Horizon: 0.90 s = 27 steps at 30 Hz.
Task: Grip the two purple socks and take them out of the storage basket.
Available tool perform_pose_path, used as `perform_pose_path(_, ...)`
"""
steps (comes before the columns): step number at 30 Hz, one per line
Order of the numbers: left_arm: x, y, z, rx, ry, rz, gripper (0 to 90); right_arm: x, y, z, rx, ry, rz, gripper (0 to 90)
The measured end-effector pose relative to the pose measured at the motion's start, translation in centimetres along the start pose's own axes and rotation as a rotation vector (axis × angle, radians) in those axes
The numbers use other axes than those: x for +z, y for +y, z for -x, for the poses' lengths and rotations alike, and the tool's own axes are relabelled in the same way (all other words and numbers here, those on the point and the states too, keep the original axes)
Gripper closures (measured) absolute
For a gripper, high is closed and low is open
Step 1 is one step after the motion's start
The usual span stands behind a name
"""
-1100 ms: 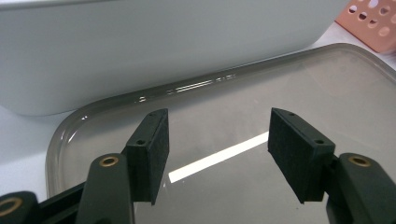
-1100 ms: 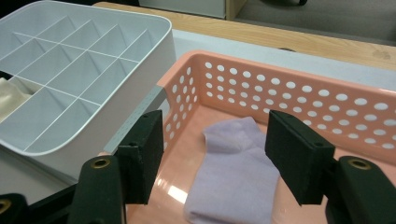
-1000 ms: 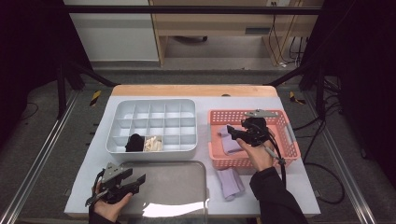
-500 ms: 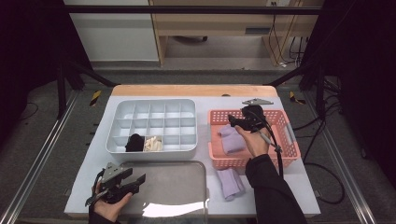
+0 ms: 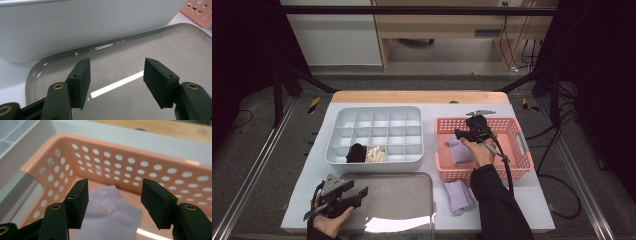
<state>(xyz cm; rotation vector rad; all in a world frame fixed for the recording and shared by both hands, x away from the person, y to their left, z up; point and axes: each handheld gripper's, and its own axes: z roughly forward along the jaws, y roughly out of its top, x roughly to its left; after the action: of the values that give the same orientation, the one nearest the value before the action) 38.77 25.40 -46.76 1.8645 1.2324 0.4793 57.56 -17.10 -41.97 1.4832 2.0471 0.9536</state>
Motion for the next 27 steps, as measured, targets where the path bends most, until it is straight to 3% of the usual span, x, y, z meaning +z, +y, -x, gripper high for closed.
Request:
perform_pose_path(7,0.0,0.0,0.0,0.001,0.0,0.0,37.9,1.4,-0.9,0.0,-0.023,-0.005,-0.075,40.2)
perform_pose_path(12,0.0,0.0,0.0,0.002,0.0,-0.003,37.9,2.0,-1.6,0.1,-0.02,-0.006,-0.097,40.3)
perform_pose_path(18,0.1,0.0,0.0,0.004,0.0,-0.005,37.9,2.1,-2.0,0.8,0.032,-0.009,-0.13,39.8)
perform_pose_path(27,0.1,0.0,0.0,0.002,0.0,-0.006,37.9,2.8,-2.2,0.6,0.004,-0.036,-0.191,42.6)
